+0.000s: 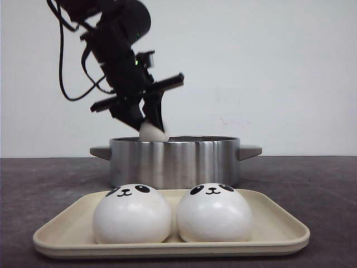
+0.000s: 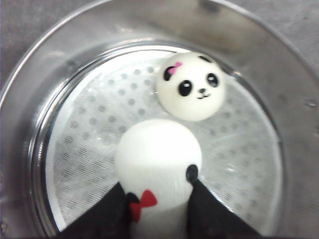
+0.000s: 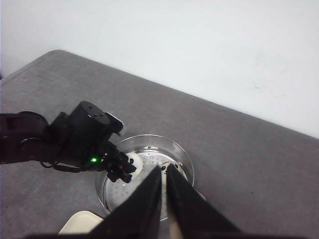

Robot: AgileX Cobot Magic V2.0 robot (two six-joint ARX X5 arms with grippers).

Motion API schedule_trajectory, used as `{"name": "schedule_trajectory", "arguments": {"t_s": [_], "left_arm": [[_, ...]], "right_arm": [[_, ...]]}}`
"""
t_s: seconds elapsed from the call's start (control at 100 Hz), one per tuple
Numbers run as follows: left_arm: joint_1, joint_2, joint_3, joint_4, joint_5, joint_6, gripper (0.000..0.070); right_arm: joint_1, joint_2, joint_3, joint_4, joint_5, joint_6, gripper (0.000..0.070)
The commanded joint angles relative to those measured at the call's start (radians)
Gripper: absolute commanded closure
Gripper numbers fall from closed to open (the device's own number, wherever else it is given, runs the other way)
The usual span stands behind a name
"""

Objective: Steam buns
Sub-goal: 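Carry the bun with the left gripper into the steamer and open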

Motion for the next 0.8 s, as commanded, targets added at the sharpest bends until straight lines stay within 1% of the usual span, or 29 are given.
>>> {"name": "schedule_trajectory", "arguments": {"t_s": [0.0,0.03,0.06,0.09,0.14,0.17,0.19,0.22,0.37,0.57,0.63,0.74,0.79], "left_arm": [[0.002,0.033,0.028,0.035,-0.005,-0.002,0.0651],[0.005,0.037,0.028,0.044,-0.004,-0.002,0.0613],[0.007,0.042,0.028,0.055,-0.005,-0.002,0.0553],[0.009,0.044,0.028,0.061,-0.005,-0.002,0.0474],[0.013,0.045,0.028,0.072,-0.005,-0.003,0.0321],[0.014,0.045,0.027,0.08,-0.004,-0.002,0.0245],[0.014,0.045,0.027,0.085,-0.004,-0.002,0.0208],[0.014,0.045,0.027,0.092,-0.004,0.0,0.0178],[0.014,0.045,0.028,0.099,-0.003,0.002,0.0178],[0.014,0.045,0.031,0.075,0.003,0.002,0.0177],[0.014,0.043,0.045,0.045,0.003,0.002,0.0178],[0.017,0.022,0.092,-0.051,0.0,0.004,0.0183],[0.017,-0.002,0.101,-0.066,-0.002,0.003,0.0184]], "right_arm": [[0.01,0.01,0.018,0.003,-0.002,-0.011,0.0693],[0.01,0.01,0.018,0.001,-0.002,-0.011,0.0693],[0.01,0.01,0.018,-0.003,-0.002,-0.011,0.0693],[0.01,0.01,0.018,-0.007,-0.002,-0.011,0.0693],[0.01,0.01,0.018,-0.013,-0.002,-0.01,0.0693],[0.01,0.01,0.017,-0.013,-0.002,-0.01,0.0693],[0.01,0.01,0.017,-0.013,-0.002,-0.01,0.0693],[0.01,0.01,0.017,-0.013,-0.003,-0.009,0.0693],[0.01,0.01,0.017,-0.013,-0.003,-0.005,0.0693],[0.01,0.01,0.017,-0.013,-0.003,-0.002,0.0693],[0.01,0.01,0.016,-0.017,-0.002,-0.003,0.0693],[0.01,0.01,0.0,-0.029,-0.002,-0.003,0.0693],[0.01,0.011,-0.018,-0.032,-0.002,-0.003,0.0693]]}}
